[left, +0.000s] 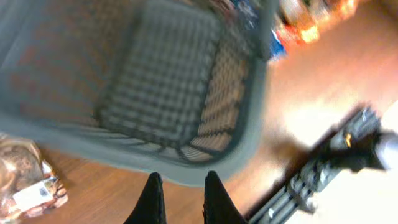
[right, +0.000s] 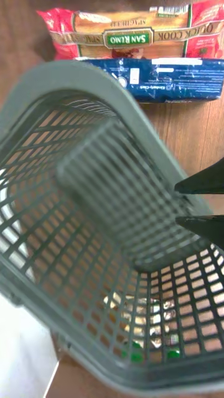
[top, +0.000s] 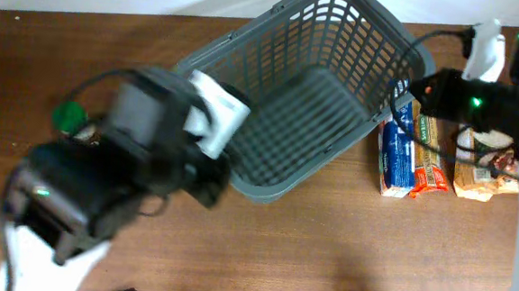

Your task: Pack container

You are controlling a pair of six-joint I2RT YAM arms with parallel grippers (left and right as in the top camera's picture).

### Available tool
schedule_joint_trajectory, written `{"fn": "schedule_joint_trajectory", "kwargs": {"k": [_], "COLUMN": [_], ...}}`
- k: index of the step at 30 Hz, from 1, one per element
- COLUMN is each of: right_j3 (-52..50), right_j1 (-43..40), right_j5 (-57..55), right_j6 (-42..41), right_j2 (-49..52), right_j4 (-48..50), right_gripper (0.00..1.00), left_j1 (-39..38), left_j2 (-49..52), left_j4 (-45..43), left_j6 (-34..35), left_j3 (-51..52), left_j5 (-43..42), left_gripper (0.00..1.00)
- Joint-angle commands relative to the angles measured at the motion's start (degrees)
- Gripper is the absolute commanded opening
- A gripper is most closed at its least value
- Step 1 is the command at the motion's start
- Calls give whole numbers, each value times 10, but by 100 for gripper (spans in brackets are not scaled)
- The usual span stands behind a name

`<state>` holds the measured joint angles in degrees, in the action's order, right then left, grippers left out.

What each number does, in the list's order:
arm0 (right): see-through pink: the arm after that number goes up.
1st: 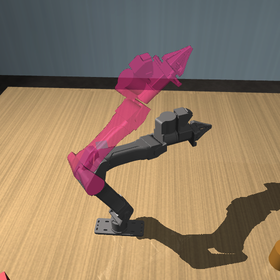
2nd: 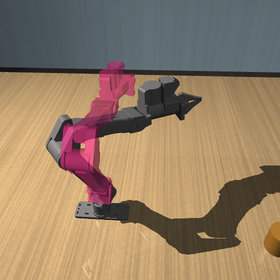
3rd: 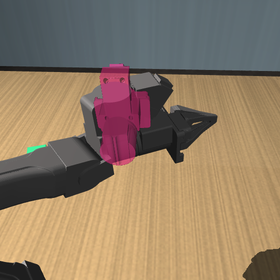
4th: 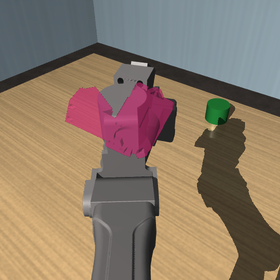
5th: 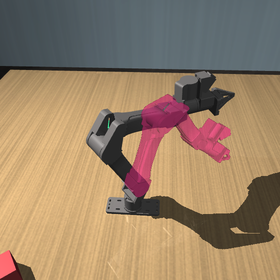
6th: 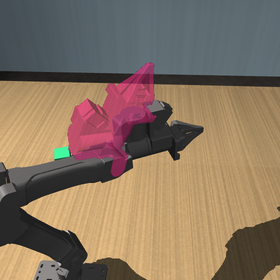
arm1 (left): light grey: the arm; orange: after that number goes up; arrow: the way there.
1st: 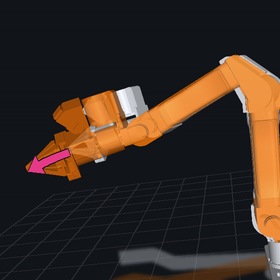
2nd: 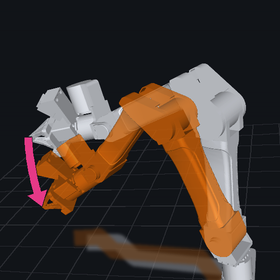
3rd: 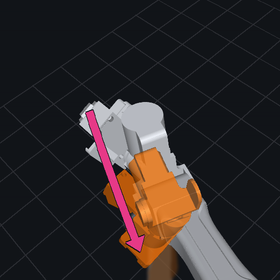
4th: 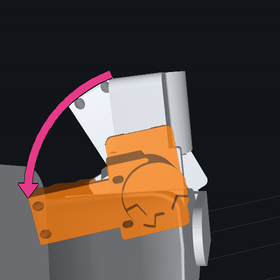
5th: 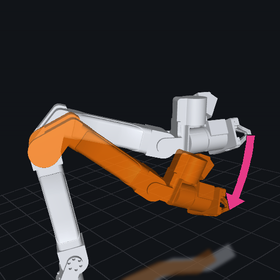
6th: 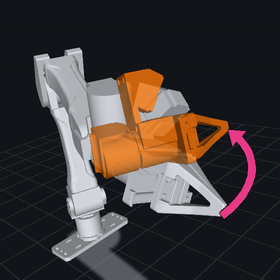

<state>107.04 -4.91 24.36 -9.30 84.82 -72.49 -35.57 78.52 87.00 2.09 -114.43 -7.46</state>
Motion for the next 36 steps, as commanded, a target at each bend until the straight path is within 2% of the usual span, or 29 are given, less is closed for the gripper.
{"fn": "schedule_joint_trajectory", "kwargs": {"k": [1, 6, 13, 21, 29, 36], "right_j3": [4, 4, 4, 3, 3, 2], "right_j1": [-3, -3, -3, 16, 42, 43], "right_j5": [9, 9, 10, 7, 1, -10], "right_j6": [-7, -7, -7, -6, -6, -7], "right_j2": [24, 57, 85, 112, 134, 134], "right_j4": [8, 25, 45, 51, 54, 44], "right_gripper": [4, 4, 4, 4, 4, 4], "left_j1": [-102, -171, -217, -221, -220, -195], "left_j2": [27, 92, 150, 171, 176, 176], "left_j4": [16, 54, 66, 55, 22, -11], "left_j6": [-30, -30, -30, -32, -81, -84], "left_j3": [2, 2, 2, 2, 40, 97], "left_j5": [100, 93, 83, 76, 73, 121], "left_gripper": [2, 2, 2, 2, 2, 2]}}
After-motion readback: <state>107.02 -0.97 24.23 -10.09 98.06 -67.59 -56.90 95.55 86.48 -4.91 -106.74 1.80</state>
